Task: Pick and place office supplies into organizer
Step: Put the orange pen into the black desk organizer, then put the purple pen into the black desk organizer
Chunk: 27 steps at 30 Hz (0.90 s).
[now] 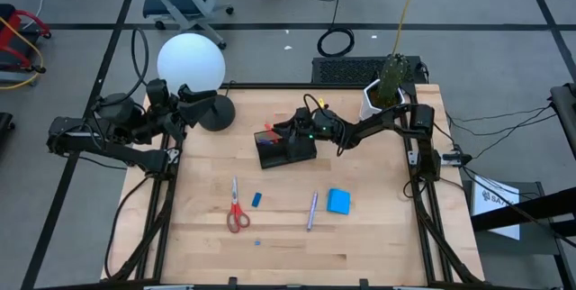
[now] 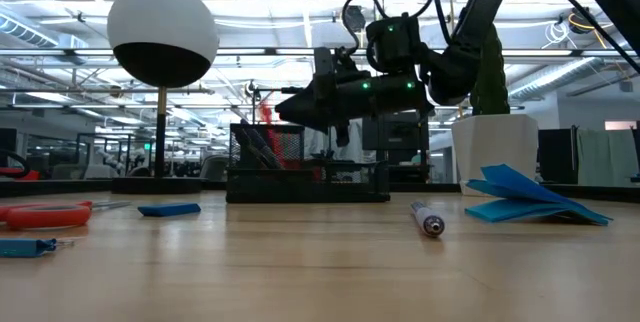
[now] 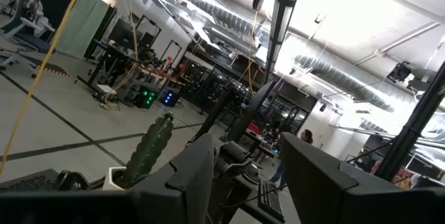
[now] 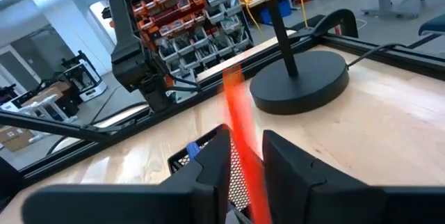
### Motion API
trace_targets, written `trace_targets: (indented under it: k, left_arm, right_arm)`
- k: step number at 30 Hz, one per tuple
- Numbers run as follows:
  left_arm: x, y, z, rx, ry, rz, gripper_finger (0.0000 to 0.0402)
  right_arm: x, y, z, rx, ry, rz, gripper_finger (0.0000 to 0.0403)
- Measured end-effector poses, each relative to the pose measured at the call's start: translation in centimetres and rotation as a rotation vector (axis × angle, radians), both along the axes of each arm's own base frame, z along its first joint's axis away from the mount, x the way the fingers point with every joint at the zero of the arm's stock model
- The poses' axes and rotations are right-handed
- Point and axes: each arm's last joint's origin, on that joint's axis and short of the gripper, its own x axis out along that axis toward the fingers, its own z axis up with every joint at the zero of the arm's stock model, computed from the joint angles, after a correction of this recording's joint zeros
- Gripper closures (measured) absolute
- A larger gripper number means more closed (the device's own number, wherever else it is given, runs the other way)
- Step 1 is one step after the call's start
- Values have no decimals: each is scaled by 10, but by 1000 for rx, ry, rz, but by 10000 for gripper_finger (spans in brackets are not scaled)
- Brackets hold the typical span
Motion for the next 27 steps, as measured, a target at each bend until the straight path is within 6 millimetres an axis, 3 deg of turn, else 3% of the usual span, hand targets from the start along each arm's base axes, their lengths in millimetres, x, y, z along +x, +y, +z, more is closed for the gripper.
trace_targets:
  k: [12,19,27]
  left_arm:
    - [0,0,0,0,0,0,231]
    - [0,0,0,0,0,0,231]
    - [0,0,0,0,0,0,231]
  right_arm:
    - [0,8,5,96,20,61,283]
    - [-6,23,39,18,38,103,286]
    - [-28,42,77,-73,181,163,287]
